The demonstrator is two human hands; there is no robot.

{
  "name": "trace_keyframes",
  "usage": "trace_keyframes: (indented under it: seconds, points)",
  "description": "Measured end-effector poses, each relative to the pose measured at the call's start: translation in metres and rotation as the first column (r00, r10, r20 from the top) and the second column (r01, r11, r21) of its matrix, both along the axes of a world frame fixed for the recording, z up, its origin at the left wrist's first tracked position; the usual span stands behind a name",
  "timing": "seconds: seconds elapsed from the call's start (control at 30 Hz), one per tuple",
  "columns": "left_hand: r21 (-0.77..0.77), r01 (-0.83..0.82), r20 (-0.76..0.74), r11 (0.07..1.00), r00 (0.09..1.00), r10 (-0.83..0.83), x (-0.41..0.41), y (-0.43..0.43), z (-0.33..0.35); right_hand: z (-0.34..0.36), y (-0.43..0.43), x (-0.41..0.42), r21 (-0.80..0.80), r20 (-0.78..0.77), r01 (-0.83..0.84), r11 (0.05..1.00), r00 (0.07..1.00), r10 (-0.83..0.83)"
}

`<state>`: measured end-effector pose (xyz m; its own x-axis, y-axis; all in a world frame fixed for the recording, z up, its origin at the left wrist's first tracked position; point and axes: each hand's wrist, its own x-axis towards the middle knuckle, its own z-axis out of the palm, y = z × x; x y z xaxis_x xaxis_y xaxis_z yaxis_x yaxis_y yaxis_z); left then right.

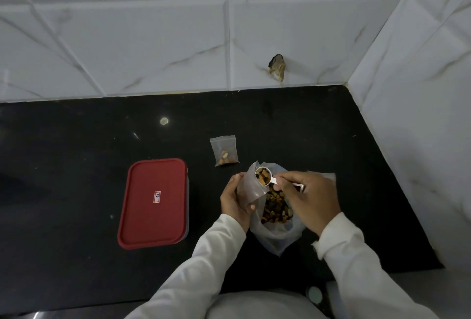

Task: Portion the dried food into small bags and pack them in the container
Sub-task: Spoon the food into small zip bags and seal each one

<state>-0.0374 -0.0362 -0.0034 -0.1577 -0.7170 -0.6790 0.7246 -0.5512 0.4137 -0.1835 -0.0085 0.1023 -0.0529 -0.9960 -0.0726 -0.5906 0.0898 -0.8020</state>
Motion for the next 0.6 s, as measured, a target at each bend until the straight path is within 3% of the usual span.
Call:
trace_keyframes:
  seconds: [0.2,0.3,0.37,0.5,0.53,0.6]
  points:
    - [-0.04,0.033,0.014,0.999,0.999,-0.033,0.0,0.002,0.001,-0.023,0.002,0.017,-0.103,-0.354,-0.135,0.985,0.931,0.09]
    - [-0.052,0.022,-0.009,0.998,1.0,-0.022,0.001,0.001,-0.004,-0.024,0.005,0.02,-0.257,-0.446,-0.242,0.935,0.888,0.107]
    - [-0.056,0.021,-0.014,0.998,1.0,-0.022,0.001,0.001,-0.004,-0.024,0.005,0.021,-0.227,-0.584,-0.36,0.905,0.794,0.17]
    - [-0.061,0.023,-0.04,0.998,0.999,-0.026,0.001,0.0,-0.007,-0.03,-0.006,0.015,-0.111,-0.616,-0.43,0.896,0.738,0.278]
    - [-0.056,0.022,-0.041,0.998,0.999,-0.025,0.0,0.0,-0.008,-0.037,-0.004,0.011,-0.163,-0.653,-0.424,0.891,0.723,0.225]
    - [-0.046,0.022,-0.039,0.999,0.999,-0.024,0.0,-0.001,-0.011,-0.043,0.003,0.003,-0.319,-0.608,-0.387,0.865,0.784,0.126]
